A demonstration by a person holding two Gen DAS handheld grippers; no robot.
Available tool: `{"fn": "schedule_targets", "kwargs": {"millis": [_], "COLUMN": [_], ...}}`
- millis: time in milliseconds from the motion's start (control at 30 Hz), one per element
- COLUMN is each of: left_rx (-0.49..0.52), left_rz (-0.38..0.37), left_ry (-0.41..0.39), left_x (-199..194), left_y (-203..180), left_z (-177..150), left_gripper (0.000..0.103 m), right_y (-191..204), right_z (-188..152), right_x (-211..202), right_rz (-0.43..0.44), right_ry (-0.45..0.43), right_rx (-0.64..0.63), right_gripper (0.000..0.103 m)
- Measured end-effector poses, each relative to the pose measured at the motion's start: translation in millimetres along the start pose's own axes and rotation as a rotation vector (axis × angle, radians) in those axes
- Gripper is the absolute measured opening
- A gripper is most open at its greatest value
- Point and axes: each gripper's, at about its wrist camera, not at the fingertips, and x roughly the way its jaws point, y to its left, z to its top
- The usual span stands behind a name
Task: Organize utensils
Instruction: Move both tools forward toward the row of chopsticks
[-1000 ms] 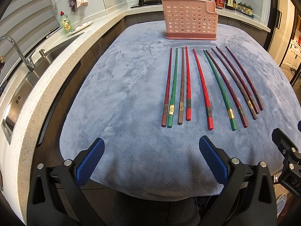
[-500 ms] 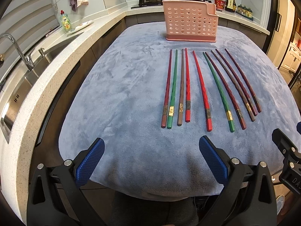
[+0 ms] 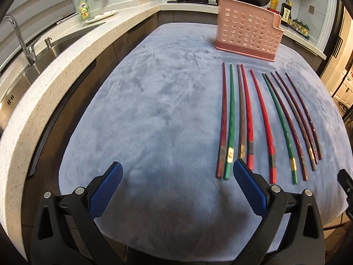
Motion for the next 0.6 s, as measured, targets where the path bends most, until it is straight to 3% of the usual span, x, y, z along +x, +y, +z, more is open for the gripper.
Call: {"fn": "schedule_targets", "kwargs": {"millis": [600], "left_rx": [0.038], "left_rz": [0.012], "left_ry": [0.030], "left_x": [32], "left_y": [-6], "left_z": [1], "left_gripper": [0.095], "right_y": [5], "right_z": [5], "right_x": [13], "right_rz": [0.000], "right_ry": [0.019], "right_rx": [-0.008], "right_gripper": [0.096]}}
